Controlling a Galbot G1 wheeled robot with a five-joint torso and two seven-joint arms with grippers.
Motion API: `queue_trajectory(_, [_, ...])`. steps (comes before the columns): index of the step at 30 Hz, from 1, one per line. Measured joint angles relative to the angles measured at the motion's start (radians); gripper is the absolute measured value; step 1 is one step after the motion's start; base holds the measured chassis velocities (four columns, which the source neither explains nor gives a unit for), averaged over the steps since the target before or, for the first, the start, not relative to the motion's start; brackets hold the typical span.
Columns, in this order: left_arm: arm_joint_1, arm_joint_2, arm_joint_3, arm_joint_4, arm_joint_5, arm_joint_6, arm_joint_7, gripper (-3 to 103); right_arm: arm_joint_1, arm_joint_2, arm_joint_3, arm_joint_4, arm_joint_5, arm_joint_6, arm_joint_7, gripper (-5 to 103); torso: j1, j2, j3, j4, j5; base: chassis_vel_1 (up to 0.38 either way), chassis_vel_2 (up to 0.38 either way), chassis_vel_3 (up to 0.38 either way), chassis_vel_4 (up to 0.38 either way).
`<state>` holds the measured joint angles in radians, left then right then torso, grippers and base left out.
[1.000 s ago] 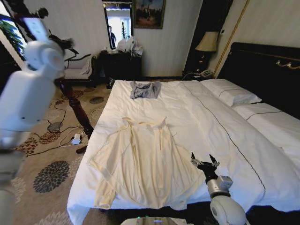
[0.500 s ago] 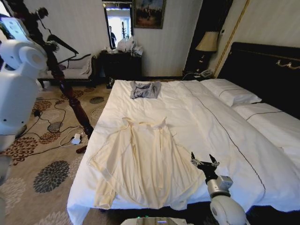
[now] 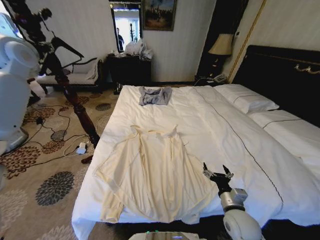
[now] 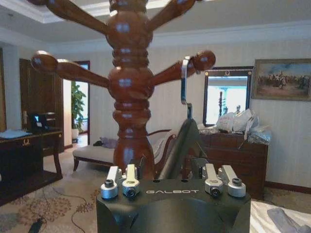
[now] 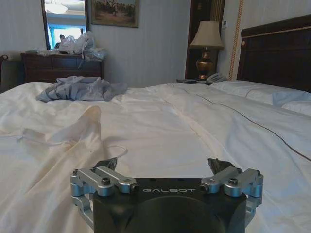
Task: Pick up the clothes from the bed and hang them on the clothes hanger.
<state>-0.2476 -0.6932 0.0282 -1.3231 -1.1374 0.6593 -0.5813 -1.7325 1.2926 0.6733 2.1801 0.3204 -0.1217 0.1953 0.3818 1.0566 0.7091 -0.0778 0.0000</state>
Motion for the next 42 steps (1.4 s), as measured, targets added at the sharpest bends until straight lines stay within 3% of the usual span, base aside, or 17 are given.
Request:
queue_trajectory(7, [-0.001, -0.020, 0.005, 0.028, -0.007, 0.004, -0.008, 54, -0.001, -0.001, 0.004, 0.003, 0.005, 0.005, 0.000, 100, 0.000, 0.000, 0.000, 0.0002, -0.0001, 0.000, 0.000, 0.000, 0.000])
queue_trajectory(14, [0.007, -0.029, 0.007, 0.038, 0.014, 0.007, -0.008, 44, 0.002, 0.002, -0.001, -0.001, 0.006, 0.010, -0.002, 100, 0.000, 0.000, 0.000, 0.0001, 0.0000, 0.000, 0.000, 0.000, 0.000])
queue_trajectory(17, [0.007, -0.031, 0.013, 0.045, 0.019, 0.006, -0.005, 29, 0.004, 0.011, -0.005, -0.001, 0.006, 0.011, -0.003, 100, 0.000, 0.000, 0.000, 0.0001, 0.0000, 0.000, 0.000, 0.000, 0.000])
queue_trajectory(18, [0.007, -0.031, 0.013, 0.045, 0.019, 0.006, -0.005, 29, 0.004, 0.011, -0.005, -0.001, 0.006, 0.011, -0.003, 100, 0.000, 0.000, 0.000, 0.0001, 0.0000, 0.000, 0.000, 0.000, 0.000])
queue_trajectory(21, [0.003, -0.029, 0.018, 0.054, 0.019, 0.002, 0.003, 16, 0.003, 0.015, -0.008, -0.001, 0.005, 0.012, -0.004, 100, 0.000, 0.000, 0.000, 0.0001, 0.0002, 0.000, 0.000, 0.000, 0.000])
queue_trajectory(34, [-0.005, -0.028, 0.024, 0.060, 0.027, -0.023, 0.022, 15, 0.002, 0.020, -0.010, -0.003, -0.002, 0.014, -0.004, 100, 0.000, 0.000, 0.000, 0.0001, -0.0001, 0.000, 0.000, 0.000, 0.000])
queue_trajectory(42, [-0.016, -0.016, 0.037, 0.018, 0.083, -0.065, 0.078, 15, -0.003, 0.024, -0.011, -0.003, -0.009, 0.016, -0.004, 100, 0.000, 0.000, 0.000, 0.0004, 0.0000, 0.000, 0.000, 0.000, 0.000])
